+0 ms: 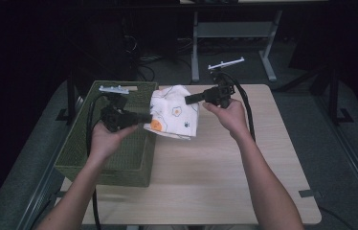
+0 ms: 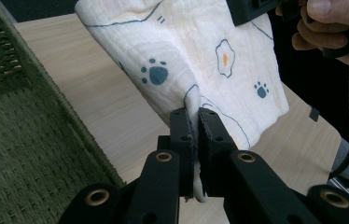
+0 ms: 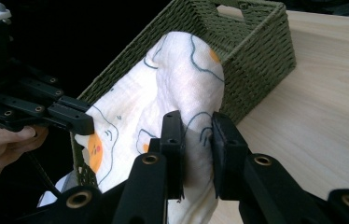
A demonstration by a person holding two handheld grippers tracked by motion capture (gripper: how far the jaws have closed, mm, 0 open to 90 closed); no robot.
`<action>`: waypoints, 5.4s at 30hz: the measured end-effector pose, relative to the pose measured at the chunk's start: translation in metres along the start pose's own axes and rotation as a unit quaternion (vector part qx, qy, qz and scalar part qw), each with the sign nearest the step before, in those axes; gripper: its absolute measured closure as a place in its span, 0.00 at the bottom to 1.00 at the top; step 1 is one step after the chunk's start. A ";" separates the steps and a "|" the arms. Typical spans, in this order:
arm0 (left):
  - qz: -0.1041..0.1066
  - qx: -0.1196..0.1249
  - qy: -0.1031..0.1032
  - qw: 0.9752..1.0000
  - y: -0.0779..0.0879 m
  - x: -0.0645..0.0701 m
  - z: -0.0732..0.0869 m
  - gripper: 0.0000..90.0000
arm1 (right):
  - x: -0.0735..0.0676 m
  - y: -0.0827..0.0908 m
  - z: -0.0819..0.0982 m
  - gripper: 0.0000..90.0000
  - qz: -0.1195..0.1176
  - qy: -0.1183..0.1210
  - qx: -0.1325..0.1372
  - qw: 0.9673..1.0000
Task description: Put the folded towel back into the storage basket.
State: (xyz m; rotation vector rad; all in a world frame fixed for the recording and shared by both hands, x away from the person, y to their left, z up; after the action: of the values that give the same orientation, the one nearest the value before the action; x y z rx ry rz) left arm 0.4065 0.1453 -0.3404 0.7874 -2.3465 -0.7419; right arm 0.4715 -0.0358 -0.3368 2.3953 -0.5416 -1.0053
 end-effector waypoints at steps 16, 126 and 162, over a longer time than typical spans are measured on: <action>-0.014 0.007 0.015 1.000 0.021 -0.019 0.010 0.95 | -0.015 -0.025 -0.012 0.85 -0.015 0.010 -0.006 1.000; -0.086 -0.002 0.112 0.990 0.083 -0.121 0.095 0.95 | -0.053 -0.172 -0.025 0.84 -0.052 -0.003 -0.045 0.998; -0.133 -0.032 0.129 0.982 0.080 -0.143 0.106 0.74 | -0.045 -0.185 -0.022 0.59 -0.013 0.004 -0.055 0.998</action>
State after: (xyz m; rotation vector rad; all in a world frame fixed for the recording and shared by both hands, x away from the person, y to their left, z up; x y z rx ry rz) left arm 0.4060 0.3282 -0.4086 1.1126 -1.9989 -0.7698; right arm 0.4898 0.1424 -0.4041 2.3147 -0.4410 -1.0103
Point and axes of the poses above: each handheld gripper's, and its own axes: y roughly backward along the jaws, z roughly out of its underside, x roughly to its right, the point moved 9 cm from there along -y, roughly forward along the jaws, and after that the axes turned 5 degrees about -x, right-handed, at the moved point
